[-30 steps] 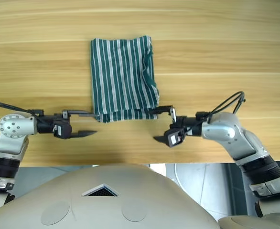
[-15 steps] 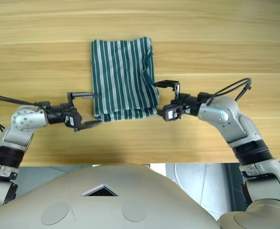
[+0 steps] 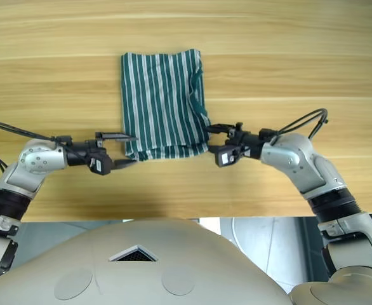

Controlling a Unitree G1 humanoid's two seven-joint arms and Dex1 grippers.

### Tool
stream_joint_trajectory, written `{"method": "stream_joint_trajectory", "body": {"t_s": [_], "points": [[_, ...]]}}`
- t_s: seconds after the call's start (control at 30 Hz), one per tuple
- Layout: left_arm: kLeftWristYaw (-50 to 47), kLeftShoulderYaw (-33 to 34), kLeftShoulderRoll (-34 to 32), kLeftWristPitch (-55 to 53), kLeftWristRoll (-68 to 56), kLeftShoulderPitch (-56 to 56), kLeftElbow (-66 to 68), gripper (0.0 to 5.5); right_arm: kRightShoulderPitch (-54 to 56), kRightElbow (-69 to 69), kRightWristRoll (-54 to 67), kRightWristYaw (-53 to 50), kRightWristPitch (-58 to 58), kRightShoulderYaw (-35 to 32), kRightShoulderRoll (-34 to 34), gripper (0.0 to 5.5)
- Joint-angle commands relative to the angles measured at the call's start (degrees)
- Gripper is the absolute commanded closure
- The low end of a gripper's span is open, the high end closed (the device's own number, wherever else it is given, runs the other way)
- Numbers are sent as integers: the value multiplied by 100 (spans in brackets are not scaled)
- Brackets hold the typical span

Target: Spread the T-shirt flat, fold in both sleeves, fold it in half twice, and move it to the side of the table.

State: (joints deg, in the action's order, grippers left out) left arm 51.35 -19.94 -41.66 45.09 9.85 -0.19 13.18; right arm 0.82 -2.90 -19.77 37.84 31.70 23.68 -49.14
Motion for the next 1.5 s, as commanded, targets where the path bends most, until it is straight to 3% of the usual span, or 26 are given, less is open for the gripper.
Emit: {"method": "stream_joint_trajectory", "body": {"t_s": [0.03, 0.33, 0.47, 0.77, 0.97, 1.23, 1.5], "points": [[112, -176, -227, -196, 351, 6, 331, 289, -150, -482, -575, 346, -241, 449, 95, 356], [167, -280, -270, -184, 144, -106, 458, 444, -36, -584, -543, 349, -150, 606, 240, 535], [556, -378, -437, -72, -503, 16, 161, 519, -340, 18, 151, 617, 157, 443, -116, 546], [1681, -408, -1003, 30, -2389, 466, -839, 528, -1300, 1246, 1537, 958, 725, -389, -1131, 547], [2285, -352, -1524, -62, -3503, 1216, -1933, 528, -1717, 1345, 1674, 966, 956, -760, -1294, 547], [1732, 46, -811, -801, -3184, 804, -1586, 528, -1346, 1357, 1696, 808, 601, -991, -895, 547], [1378, 689, -69, -1595, -3560, 39, -1049, 528, -203, 1256, 1659, 773, -391, -1039, -149, 547]]}}
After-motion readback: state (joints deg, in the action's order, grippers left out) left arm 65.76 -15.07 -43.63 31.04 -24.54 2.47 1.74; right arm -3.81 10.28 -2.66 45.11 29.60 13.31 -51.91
